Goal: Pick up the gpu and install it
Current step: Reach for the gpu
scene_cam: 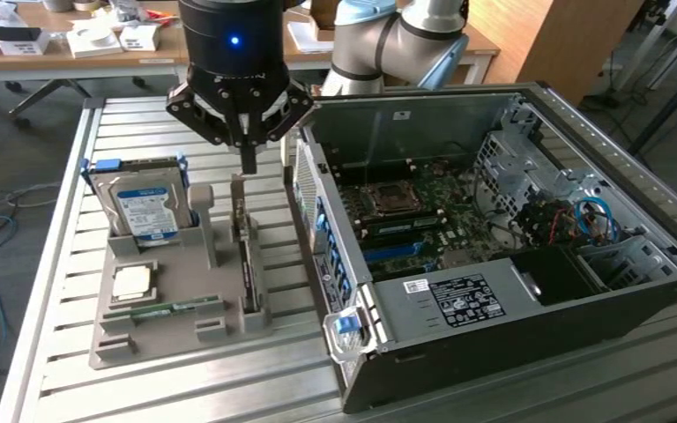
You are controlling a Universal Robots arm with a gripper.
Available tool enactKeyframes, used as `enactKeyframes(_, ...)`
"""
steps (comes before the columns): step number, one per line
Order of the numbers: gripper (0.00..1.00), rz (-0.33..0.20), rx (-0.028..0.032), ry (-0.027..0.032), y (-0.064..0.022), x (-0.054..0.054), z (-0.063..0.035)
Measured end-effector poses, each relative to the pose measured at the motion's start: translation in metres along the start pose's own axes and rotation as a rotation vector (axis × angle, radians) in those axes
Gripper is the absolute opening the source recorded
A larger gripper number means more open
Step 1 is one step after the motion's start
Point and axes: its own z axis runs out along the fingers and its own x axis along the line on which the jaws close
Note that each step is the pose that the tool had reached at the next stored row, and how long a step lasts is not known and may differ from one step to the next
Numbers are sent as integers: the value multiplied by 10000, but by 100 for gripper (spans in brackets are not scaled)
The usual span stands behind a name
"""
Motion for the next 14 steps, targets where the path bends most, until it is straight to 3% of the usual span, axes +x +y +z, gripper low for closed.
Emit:
enactKeyframes(7, 11, -2, 0, 0, -11, 129, 1)
enactKeyframes(14, 11, -3, 0, 1, -45, 130, 0)
